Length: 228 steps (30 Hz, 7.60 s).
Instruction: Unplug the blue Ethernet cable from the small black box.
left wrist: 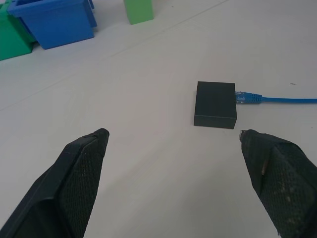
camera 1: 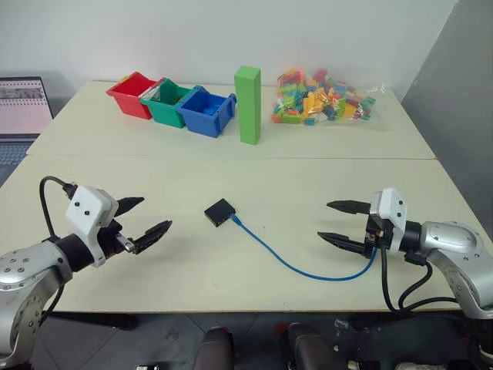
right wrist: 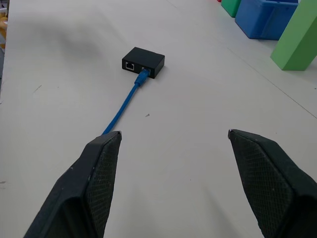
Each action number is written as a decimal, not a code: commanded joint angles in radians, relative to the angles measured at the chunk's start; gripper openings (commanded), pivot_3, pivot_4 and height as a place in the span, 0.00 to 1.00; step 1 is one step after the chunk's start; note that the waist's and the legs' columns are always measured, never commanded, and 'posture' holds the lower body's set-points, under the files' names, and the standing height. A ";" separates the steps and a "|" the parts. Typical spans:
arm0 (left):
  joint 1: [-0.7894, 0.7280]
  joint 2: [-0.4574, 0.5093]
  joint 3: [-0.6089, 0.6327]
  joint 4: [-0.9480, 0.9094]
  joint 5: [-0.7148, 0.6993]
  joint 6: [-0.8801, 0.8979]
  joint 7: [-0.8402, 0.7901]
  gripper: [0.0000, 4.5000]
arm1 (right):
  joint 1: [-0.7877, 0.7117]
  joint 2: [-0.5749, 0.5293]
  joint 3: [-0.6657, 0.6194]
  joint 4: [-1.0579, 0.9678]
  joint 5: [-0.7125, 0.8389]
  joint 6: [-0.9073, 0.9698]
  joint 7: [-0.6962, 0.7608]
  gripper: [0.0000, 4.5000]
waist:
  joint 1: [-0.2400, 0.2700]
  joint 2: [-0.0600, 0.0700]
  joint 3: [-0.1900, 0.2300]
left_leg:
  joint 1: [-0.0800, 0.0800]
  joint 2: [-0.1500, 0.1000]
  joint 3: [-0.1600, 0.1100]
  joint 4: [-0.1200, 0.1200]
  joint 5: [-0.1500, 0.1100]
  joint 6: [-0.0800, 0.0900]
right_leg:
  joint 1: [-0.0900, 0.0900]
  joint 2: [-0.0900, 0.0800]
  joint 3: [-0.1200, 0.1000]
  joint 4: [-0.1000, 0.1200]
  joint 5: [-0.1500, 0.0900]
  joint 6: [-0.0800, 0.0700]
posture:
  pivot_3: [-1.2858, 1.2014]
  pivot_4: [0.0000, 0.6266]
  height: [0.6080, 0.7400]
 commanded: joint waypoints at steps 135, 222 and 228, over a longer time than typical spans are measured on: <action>-0.242 0.053 -0.238 0.118 -0.525 0.476 -0.394 0.18 | -0.462 0.265 0.279 -0.037 0.110 0.299 0.071 0.66 | -0.007 0.000 0.001 | -0.002 0.001 -0.002 -0.001 0.000 0.000 | -0.003 -0.001 -0.001 0.002 0.003 -0.006 | 0.52 0.24 1.00; -0.190 -0.119 -0.239 0.170 -0.245 0.192 -0.241 0.18 | -1.001 0.598 0.246 1.459 -0.469 -0.278 -0.686 0.01 | -0.026 0.003 0.003 | -0.004 0.000 0.001 -0.005 0.000 0.000 | -0.006 -0.001 0.000 -0.002 0.002 -0.007 | 0.52 0.24 1.00; -0.206 -0.167 -0.233 0.186 -0.196 0.138 -0.174 0.18 | -1.046 0.603 0.159 1.557 -0.459 -0.295 -0.678 0.36 | -0.025 0.004 0.004 | -0.004 0.000 0.001 -0.005 0.000 -0.001 | -0.005 -0.001 0.000 -0.002 0.002 -0.007 | 0.52 0.24 1.00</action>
